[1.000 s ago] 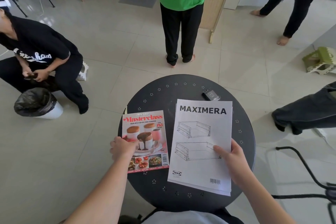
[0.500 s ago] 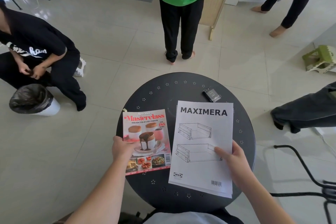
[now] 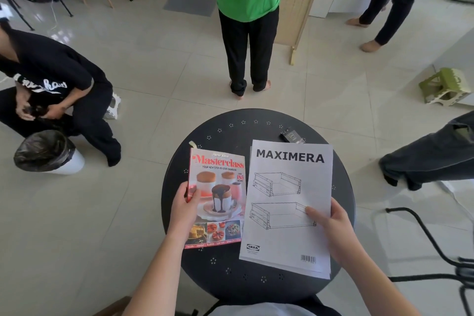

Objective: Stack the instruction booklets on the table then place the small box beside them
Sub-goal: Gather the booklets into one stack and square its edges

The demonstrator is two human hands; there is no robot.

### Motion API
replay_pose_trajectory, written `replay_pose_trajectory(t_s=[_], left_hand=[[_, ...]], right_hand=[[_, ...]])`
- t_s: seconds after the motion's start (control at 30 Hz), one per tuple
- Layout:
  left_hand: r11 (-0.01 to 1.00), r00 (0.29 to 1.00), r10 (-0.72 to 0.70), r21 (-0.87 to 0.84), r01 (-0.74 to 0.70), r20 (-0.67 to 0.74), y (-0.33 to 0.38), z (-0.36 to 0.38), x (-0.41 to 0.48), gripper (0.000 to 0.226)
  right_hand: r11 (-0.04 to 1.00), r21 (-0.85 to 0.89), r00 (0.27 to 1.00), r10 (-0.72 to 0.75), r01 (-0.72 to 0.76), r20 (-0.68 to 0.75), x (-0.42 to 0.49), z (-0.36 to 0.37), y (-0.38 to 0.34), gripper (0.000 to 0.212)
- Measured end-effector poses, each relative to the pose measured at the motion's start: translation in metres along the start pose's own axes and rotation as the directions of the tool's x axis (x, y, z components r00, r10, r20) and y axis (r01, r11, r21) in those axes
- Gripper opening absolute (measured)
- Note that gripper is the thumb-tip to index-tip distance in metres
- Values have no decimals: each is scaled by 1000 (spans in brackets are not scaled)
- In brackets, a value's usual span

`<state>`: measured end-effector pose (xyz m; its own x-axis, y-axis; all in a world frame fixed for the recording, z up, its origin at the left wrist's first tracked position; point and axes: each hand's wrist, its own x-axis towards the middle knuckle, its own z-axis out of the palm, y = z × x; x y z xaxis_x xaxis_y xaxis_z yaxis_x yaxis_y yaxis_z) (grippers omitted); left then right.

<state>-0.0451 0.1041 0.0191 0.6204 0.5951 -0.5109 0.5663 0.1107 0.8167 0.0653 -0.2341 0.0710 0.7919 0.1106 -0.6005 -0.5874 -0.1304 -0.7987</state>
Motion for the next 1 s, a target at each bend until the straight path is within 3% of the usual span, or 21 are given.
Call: replay_pose_trajectory(t_s=[0.23,0.47,0.8,0.93,1.0], left_hand=[[990,981,78,-133,-54,180,37,11,-40,21],[945,942,93,-327,19,322,68,38,-77,21],[907,895,77,-403,120,439,74,72,-91,22],[903,903,45,-405,146,427,71,76,-93,41],[937,904,74,-340,83,422,71,76,-92,35]], right_hand=[[990,141,999,3,-8,38,-8,-14,-9,34],[969,247,989,-19,-19,148,-21,-9,-28,38],[938,339,987,13,-67,159,-22,-5,-27,38],[953,303,991,-57,18,119,-18,-3,-21,39],[965,249,993,-104,87,53,-13,-2,-18,39]])
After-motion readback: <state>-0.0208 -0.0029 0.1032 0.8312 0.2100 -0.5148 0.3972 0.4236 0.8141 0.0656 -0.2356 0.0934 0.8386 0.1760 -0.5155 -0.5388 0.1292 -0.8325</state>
